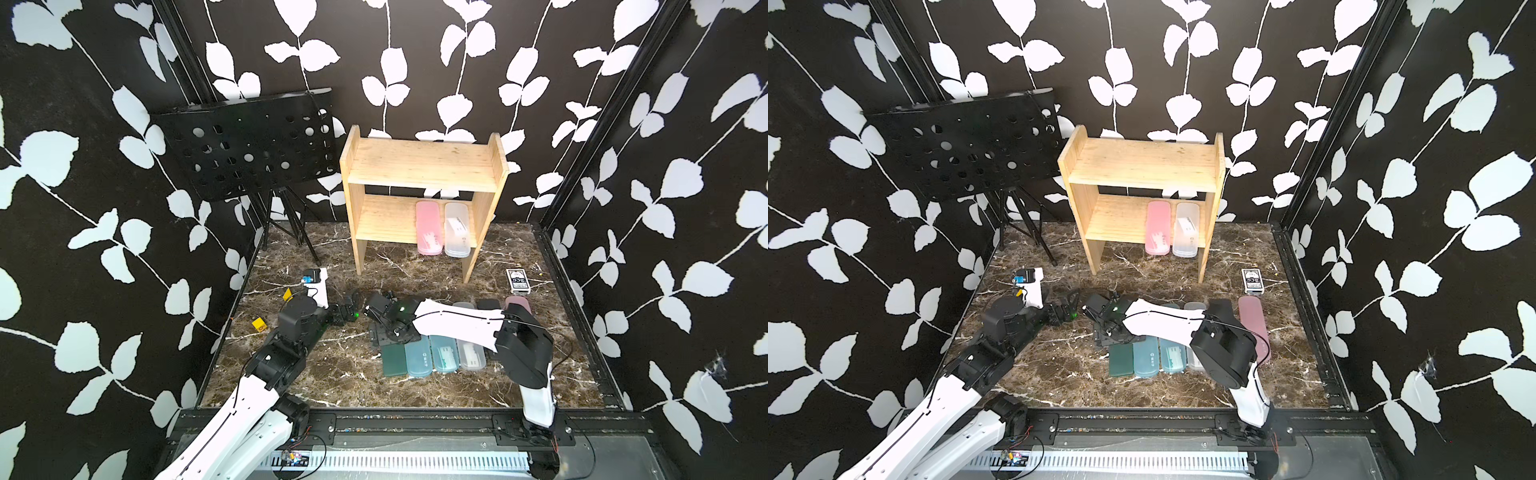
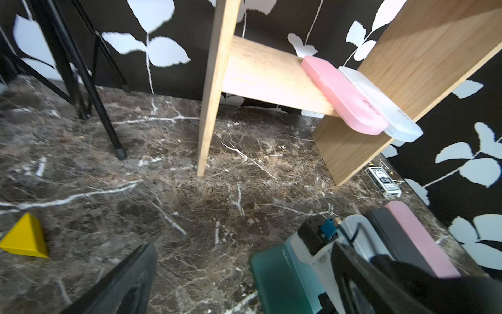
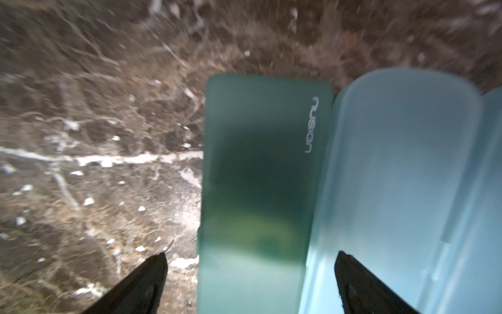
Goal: Remove the pencil cases from the shelf
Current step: Place the pencil case at the center of the board, then pick up the pencil case from the shelf.
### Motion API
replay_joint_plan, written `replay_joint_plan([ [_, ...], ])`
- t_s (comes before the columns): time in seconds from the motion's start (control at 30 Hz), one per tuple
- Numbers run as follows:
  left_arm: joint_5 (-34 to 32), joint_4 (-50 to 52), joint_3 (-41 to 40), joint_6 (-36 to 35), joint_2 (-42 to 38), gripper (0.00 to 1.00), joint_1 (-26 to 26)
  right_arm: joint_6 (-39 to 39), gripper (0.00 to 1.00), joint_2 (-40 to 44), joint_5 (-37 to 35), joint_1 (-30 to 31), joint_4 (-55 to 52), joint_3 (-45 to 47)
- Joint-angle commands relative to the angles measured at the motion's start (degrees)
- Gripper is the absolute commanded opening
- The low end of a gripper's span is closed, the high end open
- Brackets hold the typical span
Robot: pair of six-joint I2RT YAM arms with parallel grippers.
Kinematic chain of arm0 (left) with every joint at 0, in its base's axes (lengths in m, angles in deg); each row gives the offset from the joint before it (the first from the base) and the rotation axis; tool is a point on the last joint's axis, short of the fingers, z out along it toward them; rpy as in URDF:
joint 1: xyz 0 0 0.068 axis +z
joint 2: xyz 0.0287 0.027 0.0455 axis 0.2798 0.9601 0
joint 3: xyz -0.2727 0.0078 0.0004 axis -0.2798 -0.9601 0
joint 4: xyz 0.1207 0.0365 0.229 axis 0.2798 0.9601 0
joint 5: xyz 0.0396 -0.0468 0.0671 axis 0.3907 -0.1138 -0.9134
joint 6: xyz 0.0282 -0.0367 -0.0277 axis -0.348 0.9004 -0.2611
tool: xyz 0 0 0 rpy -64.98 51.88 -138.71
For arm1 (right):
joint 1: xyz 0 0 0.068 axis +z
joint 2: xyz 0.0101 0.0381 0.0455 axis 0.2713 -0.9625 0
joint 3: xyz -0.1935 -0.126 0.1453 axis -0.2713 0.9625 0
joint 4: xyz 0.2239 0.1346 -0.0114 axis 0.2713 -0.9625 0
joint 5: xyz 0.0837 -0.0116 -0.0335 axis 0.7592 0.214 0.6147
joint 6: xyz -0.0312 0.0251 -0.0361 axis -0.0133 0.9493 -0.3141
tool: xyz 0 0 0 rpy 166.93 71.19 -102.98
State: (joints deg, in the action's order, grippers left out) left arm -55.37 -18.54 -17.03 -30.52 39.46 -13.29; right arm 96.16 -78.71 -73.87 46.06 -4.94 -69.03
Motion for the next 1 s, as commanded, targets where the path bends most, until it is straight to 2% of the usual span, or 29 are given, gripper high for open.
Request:
replay_joint_plan([
  [0.0, 5.5, -2.5, 3.6, 6.0, 3.4, 0.99, -0.1, -4.1, 0.99, 8.9, -5.7, -0.4, 1.5, -2.3],
  [0.13, 14.3, -7.1, 7.7, 13.1, 11.0, 0.99, 0.0, -5.7, 0.99, 18.2, -8.8, -4.2, 1.7, 2.4],
  [0.3, 26.5, -12.8, 15.3, 21.0, 23.5, 0.99, 0.0, -6.5, 0.99, 32.1, -9.9, -14.5, -1.6, 12.0],
  [0.4, 31.1, -15.4, 20.3, 24.8, 31.0, 0.99, -0.4, -7.6, 0.99, 39.3, -9.3, -21.3, -4.3, 15.0],
  [0.63, 34.2, -19.9, 27.4, 30.8, 43.3, 0.99, -1.6, -10.5, 0.99, 47.7, -5.4, -32.4, -10.1, 14.3],
  [0.77, 35.4, -24.4, 30.4, 34.1, 49.2, 0.97, -3.1, -11.0, 0.99, 49.4, -2.4, -35.6, -10.1, 15.2],
  [0.97, 33.9, -30.1, 33.8, 37.6, 55.6, 0.89, -4.2, -11.8, 0.99, 50.7, 0.0, -37.7, -10.0, 16.2],
])
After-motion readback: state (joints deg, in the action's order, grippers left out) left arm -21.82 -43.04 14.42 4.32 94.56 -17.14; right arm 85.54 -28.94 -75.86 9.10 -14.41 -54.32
